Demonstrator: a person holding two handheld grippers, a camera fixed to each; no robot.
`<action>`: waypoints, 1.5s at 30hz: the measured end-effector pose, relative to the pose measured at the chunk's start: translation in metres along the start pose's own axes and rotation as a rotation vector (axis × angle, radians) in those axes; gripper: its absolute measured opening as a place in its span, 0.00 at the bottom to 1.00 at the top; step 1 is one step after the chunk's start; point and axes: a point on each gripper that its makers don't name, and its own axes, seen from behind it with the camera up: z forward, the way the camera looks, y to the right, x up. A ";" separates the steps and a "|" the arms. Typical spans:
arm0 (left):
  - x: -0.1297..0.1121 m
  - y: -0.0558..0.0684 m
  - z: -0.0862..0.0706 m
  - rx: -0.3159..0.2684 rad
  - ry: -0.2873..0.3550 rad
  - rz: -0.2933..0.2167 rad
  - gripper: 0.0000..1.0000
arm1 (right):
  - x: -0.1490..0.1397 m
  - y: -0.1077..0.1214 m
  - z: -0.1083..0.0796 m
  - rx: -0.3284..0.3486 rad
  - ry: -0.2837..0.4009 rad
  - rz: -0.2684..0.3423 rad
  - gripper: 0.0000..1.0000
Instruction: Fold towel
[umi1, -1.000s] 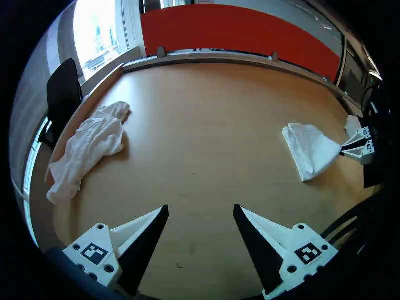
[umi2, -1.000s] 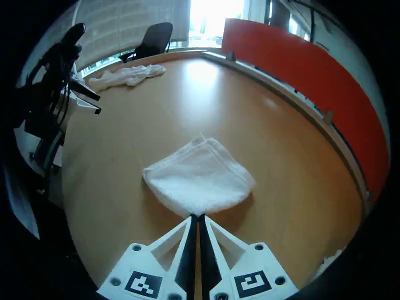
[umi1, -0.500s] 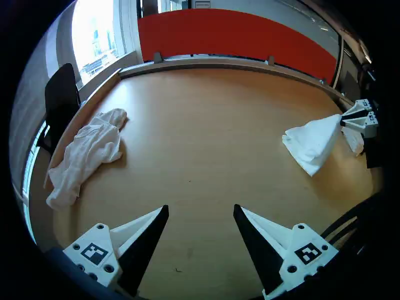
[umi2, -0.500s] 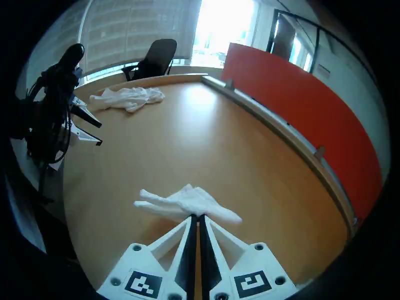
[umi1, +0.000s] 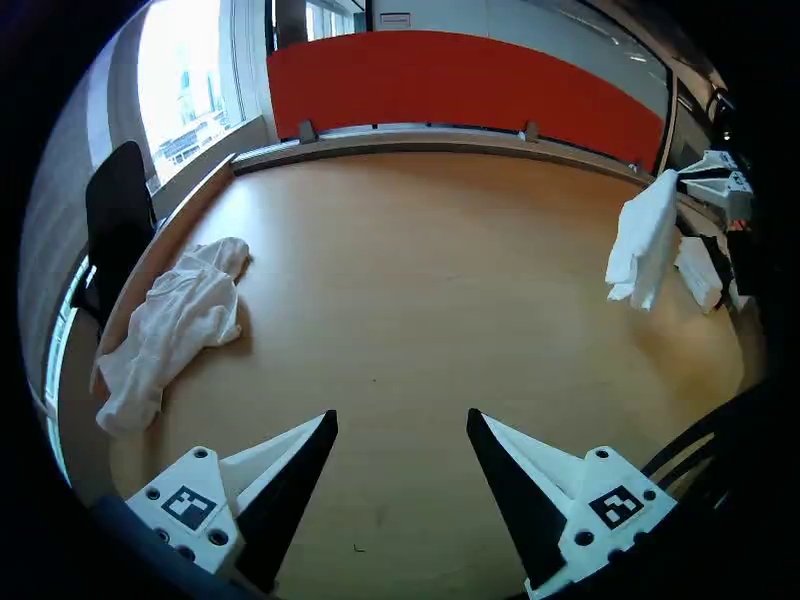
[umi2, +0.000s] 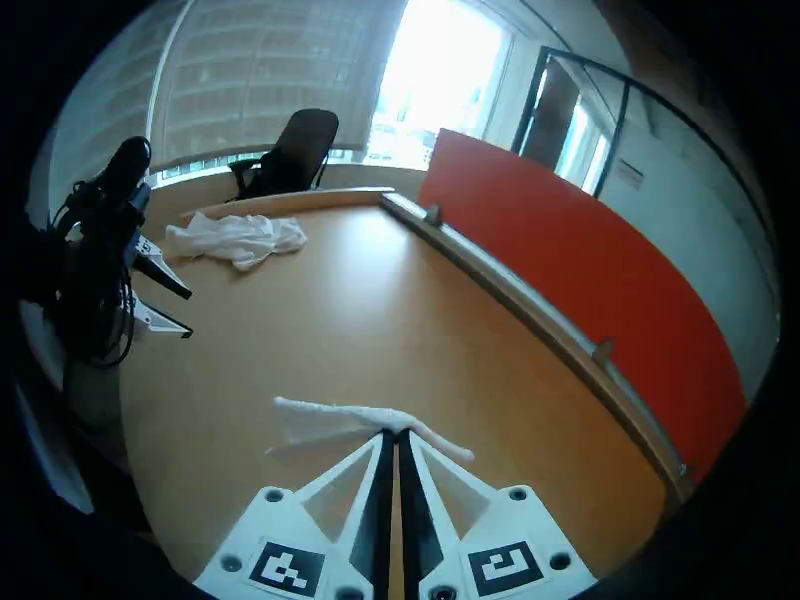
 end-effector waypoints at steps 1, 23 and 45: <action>0.001 0.001 0.000 -0.002 0.002 0.001 0.96 | -0.001 0.002 -0.002 -0.006 -0.001 0.000 0.04; 0.004 0.014 0.004 -0.015 -0.005 0.035 0.96 | -0.047 0.077 -0.048 -0.099 -0.045 0.100 0.04; 0.005 0.026 0.011 -0.002 -0.028 0.047 0.96 | -0.105 0.185 -0.093 -0.211 -0.120 0.166 0.04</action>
